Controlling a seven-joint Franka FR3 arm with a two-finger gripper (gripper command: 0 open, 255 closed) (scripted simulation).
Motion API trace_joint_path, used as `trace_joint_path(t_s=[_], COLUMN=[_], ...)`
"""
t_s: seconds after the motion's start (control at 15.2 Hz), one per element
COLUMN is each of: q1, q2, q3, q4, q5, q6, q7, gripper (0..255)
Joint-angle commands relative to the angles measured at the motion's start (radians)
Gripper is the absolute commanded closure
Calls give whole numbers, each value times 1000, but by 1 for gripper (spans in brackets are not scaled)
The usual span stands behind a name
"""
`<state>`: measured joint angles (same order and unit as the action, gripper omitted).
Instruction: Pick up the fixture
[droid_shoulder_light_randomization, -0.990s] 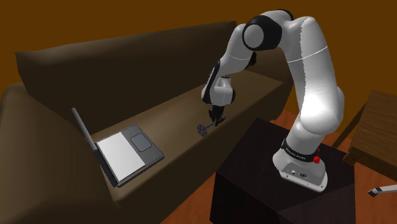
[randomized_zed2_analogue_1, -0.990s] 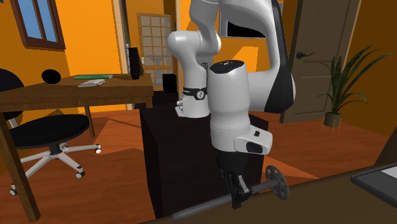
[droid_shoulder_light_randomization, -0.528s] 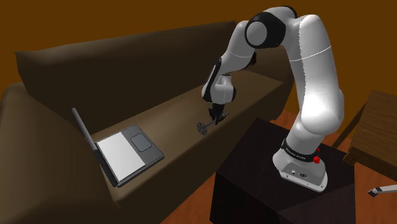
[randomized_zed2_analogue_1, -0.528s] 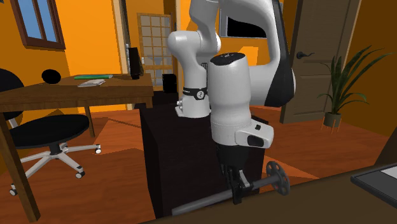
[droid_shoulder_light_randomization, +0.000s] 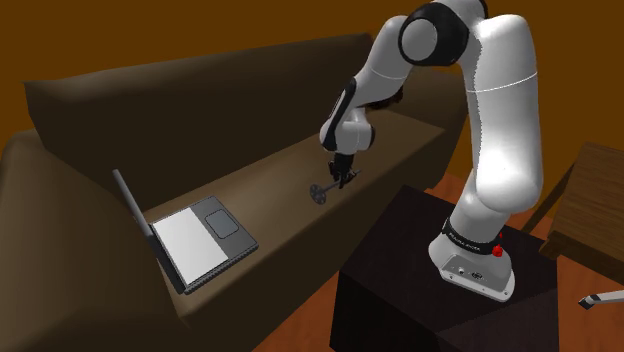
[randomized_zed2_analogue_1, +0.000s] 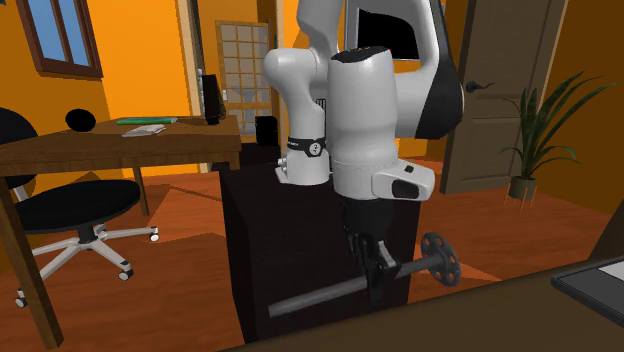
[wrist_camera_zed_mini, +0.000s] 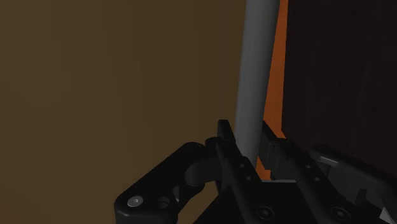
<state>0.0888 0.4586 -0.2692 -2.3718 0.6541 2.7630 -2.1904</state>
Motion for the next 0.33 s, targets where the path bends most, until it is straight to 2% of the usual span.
trace_joint_path(t_s=[0.0, 0.26], q1=[17, 34], q2=[-29, -60], q3=[-22, -45], q4=[-10, -21], q5=[-26, -56], q6=[-18, -37], q7=[22, 47], gripper=[255, 255])
